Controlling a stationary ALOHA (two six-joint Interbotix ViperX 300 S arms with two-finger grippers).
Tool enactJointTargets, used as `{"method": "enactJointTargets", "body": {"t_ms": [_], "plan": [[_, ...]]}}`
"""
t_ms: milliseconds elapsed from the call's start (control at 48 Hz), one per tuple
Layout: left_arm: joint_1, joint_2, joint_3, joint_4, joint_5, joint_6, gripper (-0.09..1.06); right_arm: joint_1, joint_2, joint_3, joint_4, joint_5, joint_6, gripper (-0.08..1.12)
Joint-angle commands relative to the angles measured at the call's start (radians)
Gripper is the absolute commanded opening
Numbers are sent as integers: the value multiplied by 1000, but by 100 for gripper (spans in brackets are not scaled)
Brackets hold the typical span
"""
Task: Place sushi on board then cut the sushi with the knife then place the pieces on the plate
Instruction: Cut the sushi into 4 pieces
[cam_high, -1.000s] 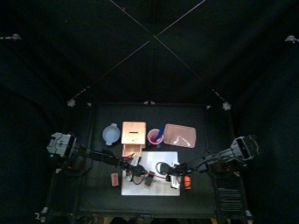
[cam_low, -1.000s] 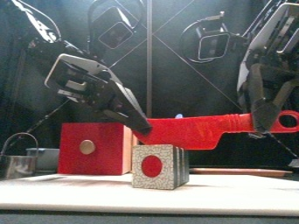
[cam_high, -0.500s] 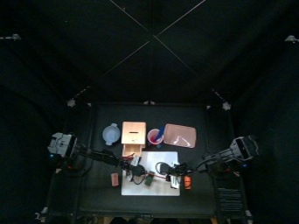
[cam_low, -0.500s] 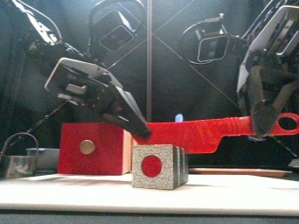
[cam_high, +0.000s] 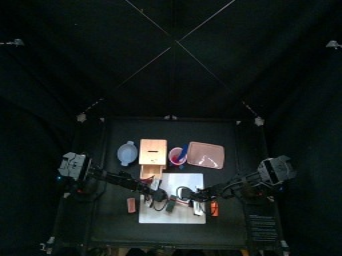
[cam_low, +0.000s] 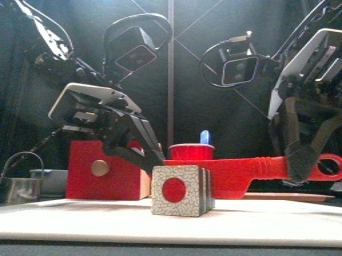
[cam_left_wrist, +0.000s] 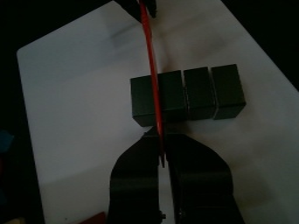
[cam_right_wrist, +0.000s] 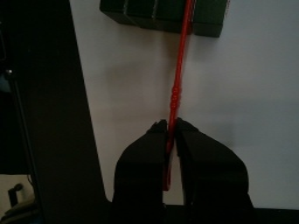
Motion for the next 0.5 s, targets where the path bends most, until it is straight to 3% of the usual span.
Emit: {"method": "enactJointTargets", "body": {"t_ms": [21,500], "plan": [[29,-5,-11,2,25,9,33,9,-6,-20,-9,-2,-8,37],[31,-20,-14,3,28,9,33,-18,-14,-23,-52,26,-6,36]]}}
